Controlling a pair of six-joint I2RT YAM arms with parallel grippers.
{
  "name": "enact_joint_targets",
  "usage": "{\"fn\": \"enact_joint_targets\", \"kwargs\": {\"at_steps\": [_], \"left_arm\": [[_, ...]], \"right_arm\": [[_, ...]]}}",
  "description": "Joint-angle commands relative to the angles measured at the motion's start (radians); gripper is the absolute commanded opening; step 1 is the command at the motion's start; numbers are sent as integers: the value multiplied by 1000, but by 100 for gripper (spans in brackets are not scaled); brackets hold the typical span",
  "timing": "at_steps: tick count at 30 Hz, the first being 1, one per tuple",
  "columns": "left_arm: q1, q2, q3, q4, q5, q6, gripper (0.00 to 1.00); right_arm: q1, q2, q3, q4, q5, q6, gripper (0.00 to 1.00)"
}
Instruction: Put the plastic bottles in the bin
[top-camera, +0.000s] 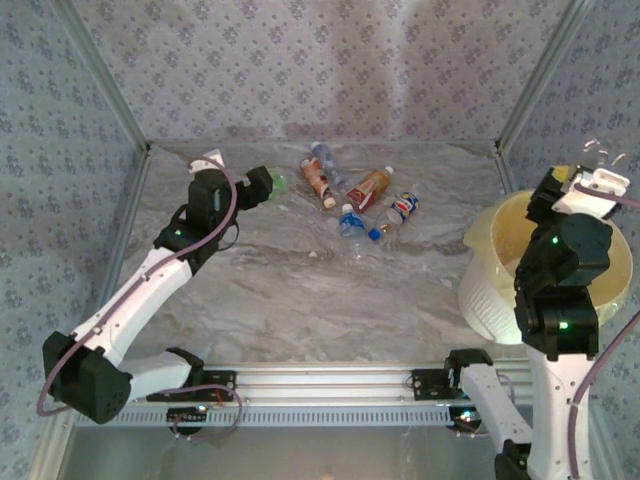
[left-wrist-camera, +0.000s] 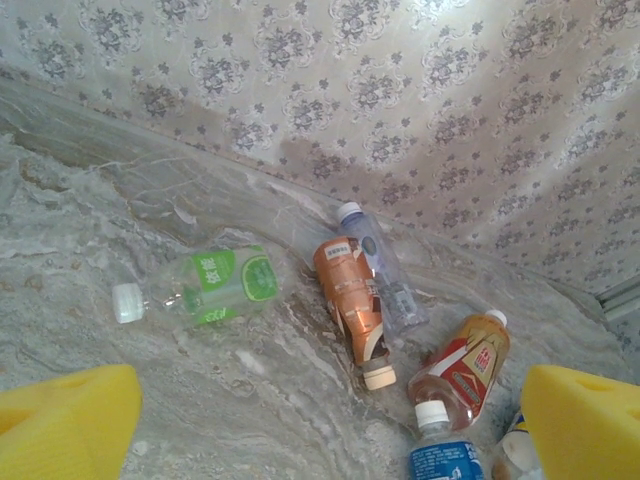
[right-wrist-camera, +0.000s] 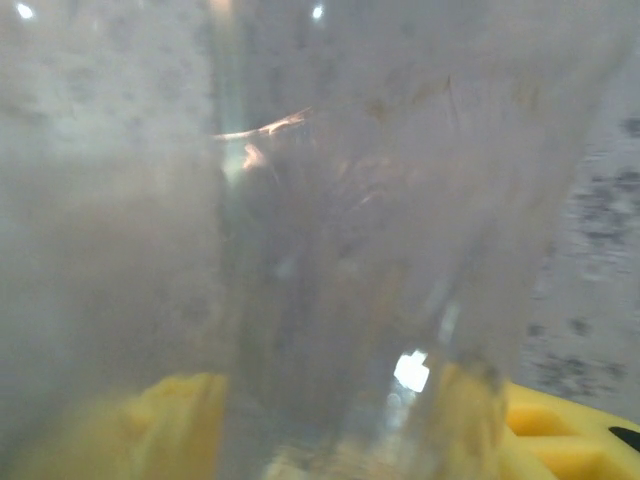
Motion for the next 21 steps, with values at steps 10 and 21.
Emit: {"fn": "enact_joint_targets", "kwargs": {"at_steps": [10,21], "left_arm": [[8,78,56,-6,87,-4,98],[21,72,47,-51,79,-10,98]], "right_arm": [[-231,-52,-279,271,203,-308,48],[-373,-50,-375,189,194,-232,69]]}}
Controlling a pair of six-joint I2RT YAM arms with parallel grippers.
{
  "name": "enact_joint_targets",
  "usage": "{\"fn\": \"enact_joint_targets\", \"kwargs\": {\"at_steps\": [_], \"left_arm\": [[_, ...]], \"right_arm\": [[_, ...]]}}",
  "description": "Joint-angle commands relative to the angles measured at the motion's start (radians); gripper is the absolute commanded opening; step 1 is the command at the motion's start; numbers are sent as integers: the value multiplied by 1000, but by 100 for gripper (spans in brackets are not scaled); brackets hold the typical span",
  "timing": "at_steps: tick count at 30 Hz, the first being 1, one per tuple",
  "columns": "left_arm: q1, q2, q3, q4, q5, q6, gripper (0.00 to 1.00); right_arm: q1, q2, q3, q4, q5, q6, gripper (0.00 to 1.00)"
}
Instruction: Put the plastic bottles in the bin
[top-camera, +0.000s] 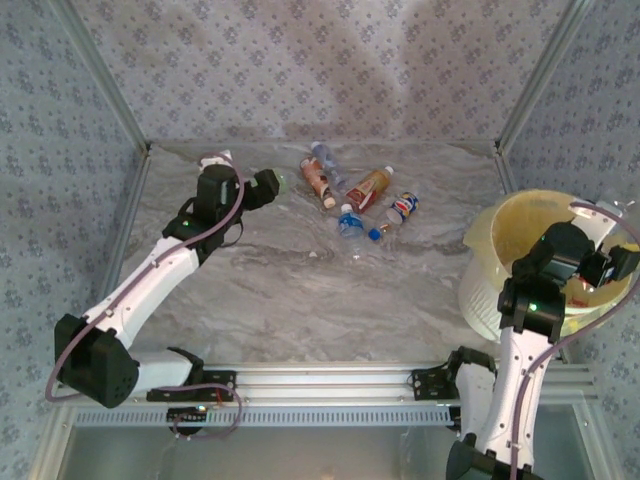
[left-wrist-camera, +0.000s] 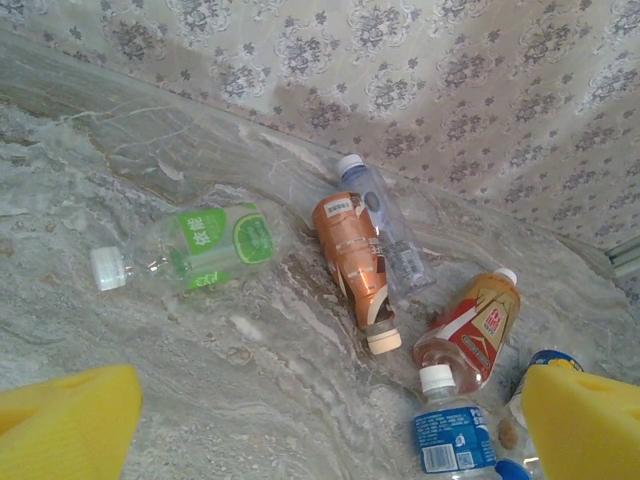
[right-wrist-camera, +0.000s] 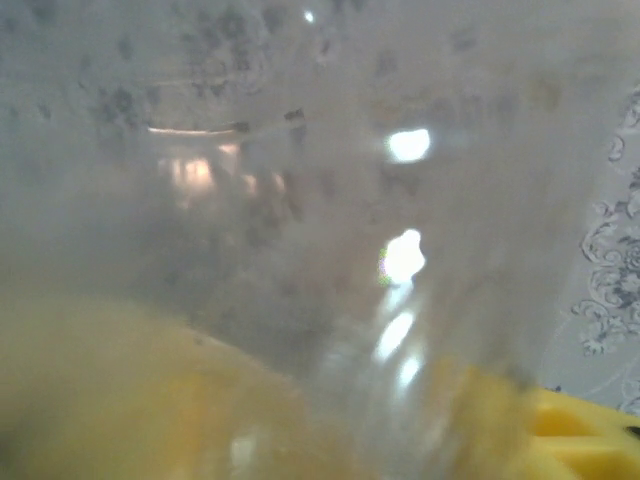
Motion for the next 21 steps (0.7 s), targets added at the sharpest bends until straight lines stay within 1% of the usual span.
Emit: {"fn": "enact_joint_targets", "kwargs": {"at_steps": [1,2,4,5,7,10,14,17,21], "left_arm": [[6,-13,15,-18,2,-15,98],[7,-14,11,-19,3,-16,98],[8,-17,8,-24,0,-14,98],[9,-20,5,-26,-2,-15,98],[12,-25,-1,-26,-11,-15,98],[18,-30,-12,-21,-15,-24,98],[27,-28,-15,-26,-10,-27,98],[31,-26,-15,-36,-11,-34,98],[37,-16,-12,-51,-21,-51,98]], "right_arm": [[-11,-1,16,-49,2,47,74],[-11,2,31,-73,2,65,81],[-11,3,64,-120,2,98,97],[-11,2,80,-151,4,119,100],[-11,1,110,-189,4,140,100],[-10,0,133,-201,-2,149,100],[-4,1,165,-252,-28,214,100],[1,4,199,-303,-121,253,100],[17,13,241,-367,-327,310,100]]}}
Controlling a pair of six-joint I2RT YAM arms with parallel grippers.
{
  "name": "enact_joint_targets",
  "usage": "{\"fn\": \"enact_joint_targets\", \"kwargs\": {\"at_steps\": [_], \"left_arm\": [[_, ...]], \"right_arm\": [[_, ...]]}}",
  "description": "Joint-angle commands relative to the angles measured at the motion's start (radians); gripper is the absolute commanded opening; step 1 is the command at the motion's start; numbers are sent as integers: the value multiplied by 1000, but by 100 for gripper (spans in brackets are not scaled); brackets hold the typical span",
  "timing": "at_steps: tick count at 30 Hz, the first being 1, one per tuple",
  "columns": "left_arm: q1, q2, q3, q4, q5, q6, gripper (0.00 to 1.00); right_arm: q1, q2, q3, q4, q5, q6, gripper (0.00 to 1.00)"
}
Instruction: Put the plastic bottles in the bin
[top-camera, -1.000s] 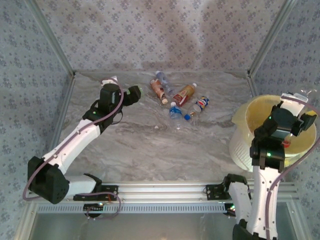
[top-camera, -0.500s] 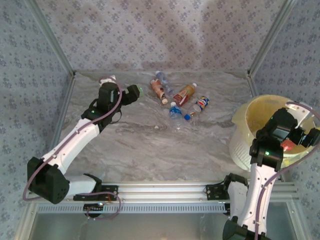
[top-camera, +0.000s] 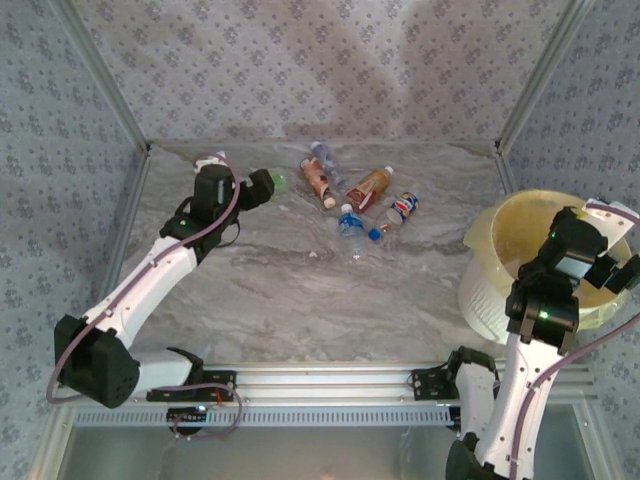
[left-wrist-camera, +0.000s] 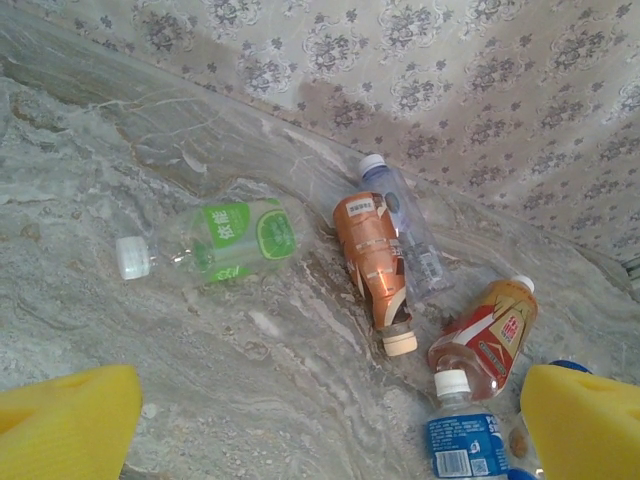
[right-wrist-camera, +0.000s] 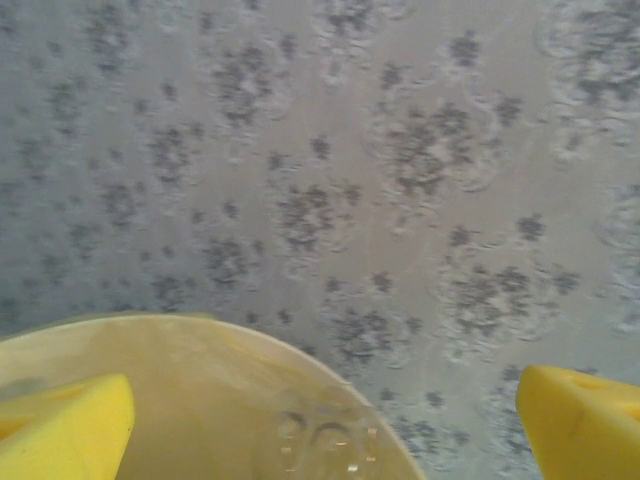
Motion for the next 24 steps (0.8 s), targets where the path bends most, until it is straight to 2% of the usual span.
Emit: {"fn": "enact_joint_targets", "kwargs": {"at_steps": [1,7,10,12,17,20,24], "left_arm": [[11,-10,-7,-30,-27,-28,98],[12,13,-4,-58,-82,-108,98],[12,20,4,-73,-88,-131,98],[13,24,12,-94,-104,-150,98],[14,18,11,-107,-120,-136,98],[16,5,-2,-101,-118,-104,98],[17,-15,-25,-86,-114,-63,98]], "right_arm": [[18,7,55,-86,-229,89,100],[110,75,165,-149,-729,235,100],[226,112,179,-122,-810,307,100],[326,137,182,-102,-806,316,100],[598,248,212,-140,-661,260,100],[759,334,222,-189,-501,239,100],[908,460,214,-233,-311,339,100]]}}
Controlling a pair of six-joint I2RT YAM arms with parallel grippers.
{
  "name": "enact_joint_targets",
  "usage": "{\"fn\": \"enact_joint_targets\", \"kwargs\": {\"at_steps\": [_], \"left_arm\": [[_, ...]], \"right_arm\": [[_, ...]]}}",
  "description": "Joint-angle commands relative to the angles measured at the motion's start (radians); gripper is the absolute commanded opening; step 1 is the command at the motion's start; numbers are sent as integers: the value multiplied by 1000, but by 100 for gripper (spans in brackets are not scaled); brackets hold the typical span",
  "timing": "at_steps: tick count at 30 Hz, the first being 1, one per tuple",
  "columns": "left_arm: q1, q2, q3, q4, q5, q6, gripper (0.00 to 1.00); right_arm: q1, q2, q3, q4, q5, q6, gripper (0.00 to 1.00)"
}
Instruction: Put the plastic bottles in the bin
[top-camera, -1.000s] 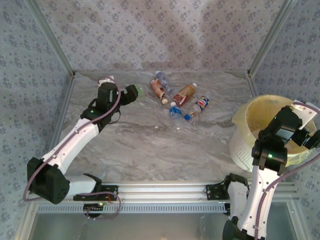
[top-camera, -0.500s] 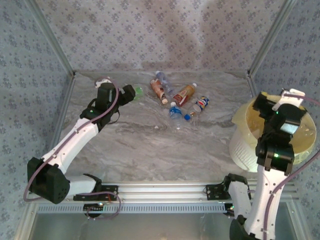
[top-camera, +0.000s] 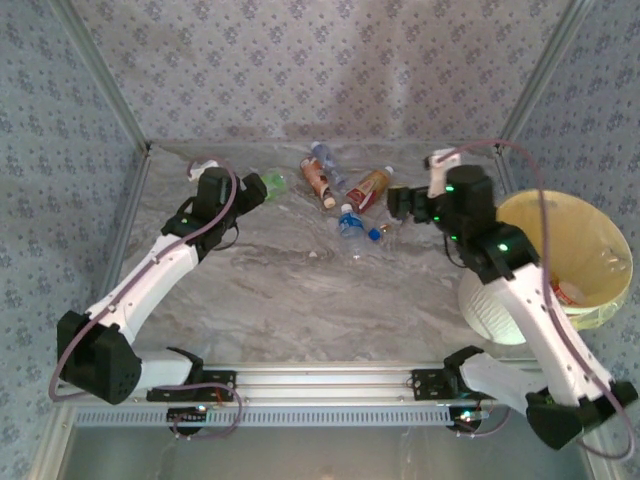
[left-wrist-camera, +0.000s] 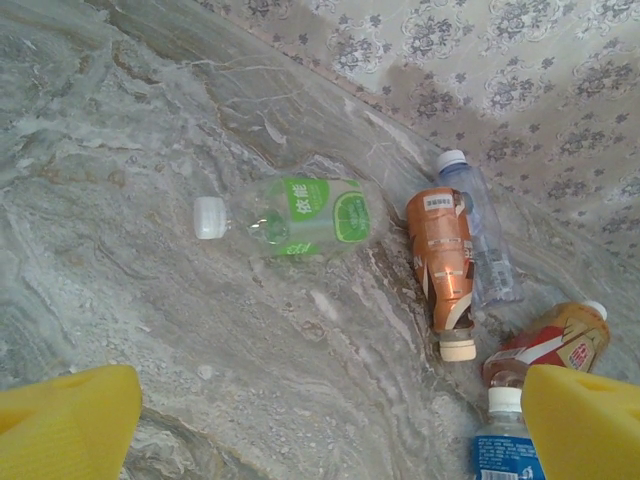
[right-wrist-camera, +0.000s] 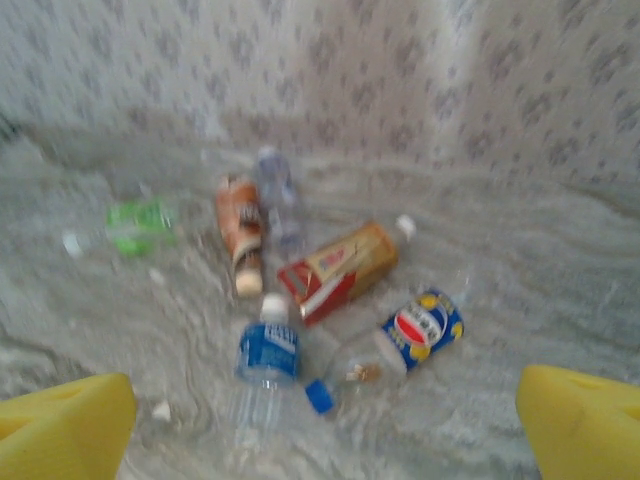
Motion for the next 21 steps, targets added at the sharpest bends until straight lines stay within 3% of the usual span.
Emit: {"fn": "enact_joint_targets", "kwargs": {"at_steps": [1,3,6,10,17,21], "left_arm": [[6,-40,-32,11,-16,47,98],[7,-46,-43,22,-13,60,98],[8,-52,-61,56,12,89,98],[10,-54,-68,57,24,102,98],[30,-62,-89,16,-1,39,98],[48,-64,-90,-11,33,48,98]], "right_arm": [[83,79,9,-69,200,98,100],[103,126,-26,-31,196,156,100],[112,200,-70,91,36,154,100],[117,343,-89,151,-20,164,99],[141,606,5,169,41,285,89],[139,718,60,178,57,266,84]]}}
